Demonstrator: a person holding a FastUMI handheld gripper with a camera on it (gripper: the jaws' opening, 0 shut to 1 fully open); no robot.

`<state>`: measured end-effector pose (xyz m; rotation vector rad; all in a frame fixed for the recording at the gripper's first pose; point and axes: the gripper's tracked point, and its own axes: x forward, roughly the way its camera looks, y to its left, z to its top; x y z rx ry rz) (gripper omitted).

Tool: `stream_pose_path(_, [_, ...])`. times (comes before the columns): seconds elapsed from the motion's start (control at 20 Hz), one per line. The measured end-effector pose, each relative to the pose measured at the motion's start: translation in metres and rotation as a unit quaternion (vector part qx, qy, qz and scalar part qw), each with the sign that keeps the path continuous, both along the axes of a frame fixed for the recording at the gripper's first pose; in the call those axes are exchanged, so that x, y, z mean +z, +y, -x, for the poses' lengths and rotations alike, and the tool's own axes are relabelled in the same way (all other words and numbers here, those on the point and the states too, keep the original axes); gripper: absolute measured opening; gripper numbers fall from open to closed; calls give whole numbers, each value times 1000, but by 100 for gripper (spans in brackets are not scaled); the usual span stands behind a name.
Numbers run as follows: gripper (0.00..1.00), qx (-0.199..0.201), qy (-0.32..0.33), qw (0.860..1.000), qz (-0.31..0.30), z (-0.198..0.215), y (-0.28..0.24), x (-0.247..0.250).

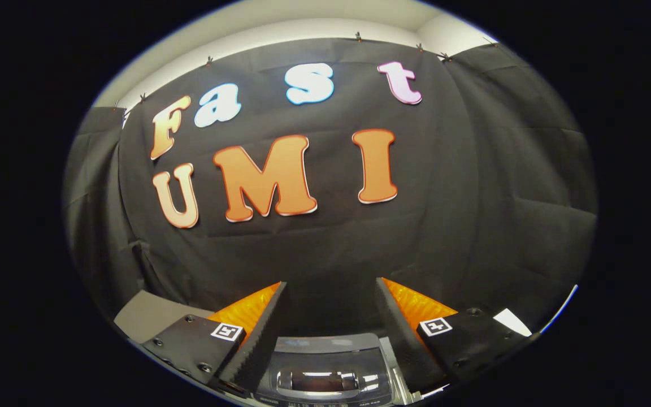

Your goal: Put the clothes into the washing machine and then close the washing machine lid.

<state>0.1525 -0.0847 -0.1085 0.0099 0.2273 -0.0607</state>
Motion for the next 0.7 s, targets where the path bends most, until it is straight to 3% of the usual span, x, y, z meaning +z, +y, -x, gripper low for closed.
stream_pose_path(0.4, [98, -6, -63, 998, 29, 18, -3, 70])
stream_pose_path(0.7, [98, 0, -62, 997, 40, 17, -1, 69])
